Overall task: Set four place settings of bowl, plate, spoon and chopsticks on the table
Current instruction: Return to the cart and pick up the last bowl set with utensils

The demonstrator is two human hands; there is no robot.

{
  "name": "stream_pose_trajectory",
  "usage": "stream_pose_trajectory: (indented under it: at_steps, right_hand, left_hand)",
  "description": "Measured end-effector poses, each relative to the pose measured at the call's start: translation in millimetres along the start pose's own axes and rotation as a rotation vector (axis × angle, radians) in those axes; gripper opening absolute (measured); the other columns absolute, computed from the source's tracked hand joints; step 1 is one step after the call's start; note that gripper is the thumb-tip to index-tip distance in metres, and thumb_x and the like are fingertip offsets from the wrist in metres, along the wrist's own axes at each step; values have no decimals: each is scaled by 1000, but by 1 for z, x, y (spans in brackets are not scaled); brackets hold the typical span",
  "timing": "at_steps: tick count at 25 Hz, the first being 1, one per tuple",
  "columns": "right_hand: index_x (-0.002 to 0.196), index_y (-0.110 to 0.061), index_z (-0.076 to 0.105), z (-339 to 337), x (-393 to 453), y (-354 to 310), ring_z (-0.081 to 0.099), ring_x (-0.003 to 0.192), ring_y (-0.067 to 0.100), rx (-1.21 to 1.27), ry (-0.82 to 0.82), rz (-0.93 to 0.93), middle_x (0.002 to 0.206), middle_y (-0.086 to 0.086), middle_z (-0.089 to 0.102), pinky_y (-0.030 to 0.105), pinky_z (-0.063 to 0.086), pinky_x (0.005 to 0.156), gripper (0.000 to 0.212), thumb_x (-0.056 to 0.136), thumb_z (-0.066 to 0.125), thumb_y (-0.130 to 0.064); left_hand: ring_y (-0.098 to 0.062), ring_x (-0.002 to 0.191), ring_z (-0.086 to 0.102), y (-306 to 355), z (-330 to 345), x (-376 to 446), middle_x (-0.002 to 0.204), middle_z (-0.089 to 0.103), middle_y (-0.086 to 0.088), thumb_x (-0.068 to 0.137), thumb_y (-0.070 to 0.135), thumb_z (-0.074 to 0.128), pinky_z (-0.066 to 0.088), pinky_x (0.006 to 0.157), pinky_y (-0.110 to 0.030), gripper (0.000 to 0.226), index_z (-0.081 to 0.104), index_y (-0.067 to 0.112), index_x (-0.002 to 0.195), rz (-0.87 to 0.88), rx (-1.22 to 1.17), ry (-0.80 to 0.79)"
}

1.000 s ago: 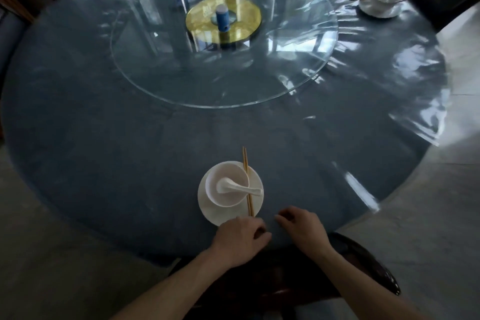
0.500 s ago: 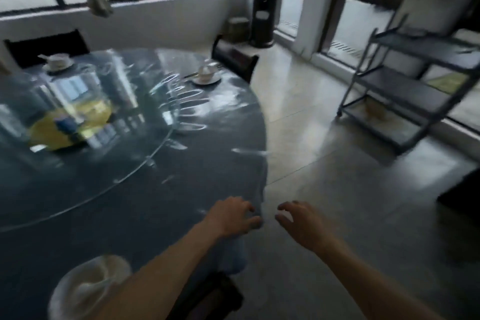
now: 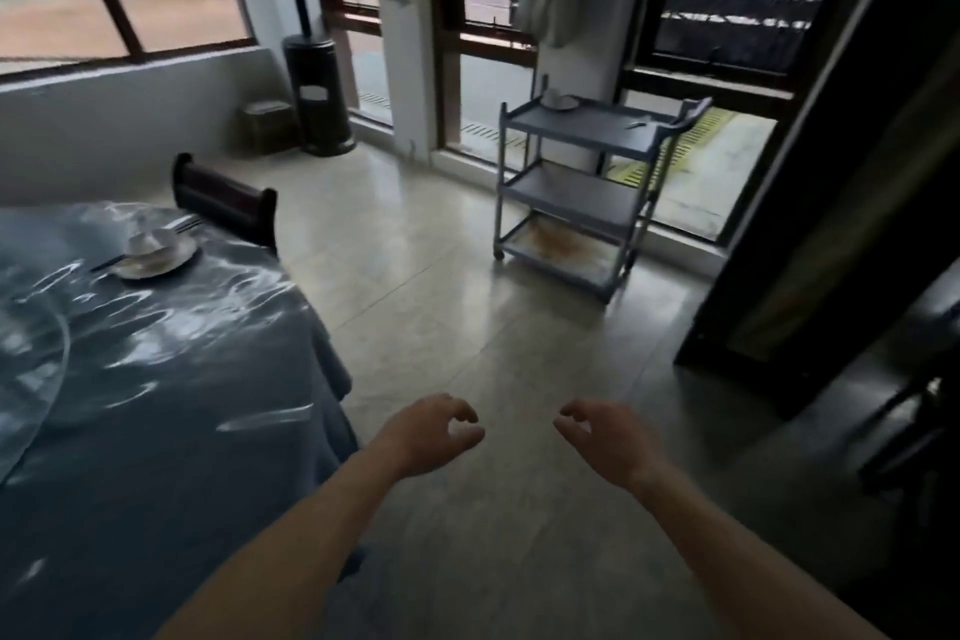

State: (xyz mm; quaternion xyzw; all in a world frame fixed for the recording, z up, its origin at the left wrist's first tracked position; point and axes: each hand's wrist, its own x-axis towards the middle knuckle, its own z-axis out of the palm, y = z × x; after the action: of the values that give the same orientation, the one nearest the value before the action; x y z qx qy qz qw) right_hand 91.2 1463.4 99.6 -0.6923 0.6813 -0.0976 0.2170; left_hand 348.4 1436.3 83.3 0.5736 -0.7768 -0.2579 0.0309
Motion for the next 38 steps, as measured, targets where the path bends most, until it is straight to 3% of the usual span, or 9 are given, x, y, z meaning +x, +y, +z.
stream_pose_trajectory:
  at_steps: [8, 14, 25, 38]
  right_hand:
    - [120, -28, 65, -15, 78, 17, 59, 110, 16, 5, 12, 104, 124, -4, 63, 32, 49, 88, 38, 96, 45, -50]
    - [117, -29, 66, -22, 192, -3, 61, 104, 14, -18, 2, 111, 119, -5, 65, 32, 50, 83, 38, 96, 44, -51]
    - [118, -25, 67, -39, 362, -41, 60, 106, 13, 1, -10, 80, 119, -4, 65, 24, 43, 82, 33, 96, 50, -43]
    - [124, -27, 62, -87, 608, 13, 57, 110, 13, 50, 15, 31, 123, -4, 62, 23, 40, 82, 35, 95, 53, -43]
  left_hand:
    - [-14, 109, 58, 18, -17, 121, 122, 61, 6, 90, 57, 48, 48, 94, -36, 43, 61, 29, 120, 142, 37, -24]
    - [-12, 110, 57, -12, -56, 226, 121, 62, 7, 90, 51, 53, 47, 92, -30, 39, 63, 27, 119, 182, -25, -5]
    - [-11, 107, 59, -74, -126, 378, 118, 64, 6, 89, 49, 52, 49, 90, -32, 38, 65, 26, 117, 182, -48, -29]
    - [-14, 109, 59, -74, -194, 602, 121, 63, 5, 90, 50, 50, 50, 93, -36, 43, 60, 25, 124, 164, 53, -28]
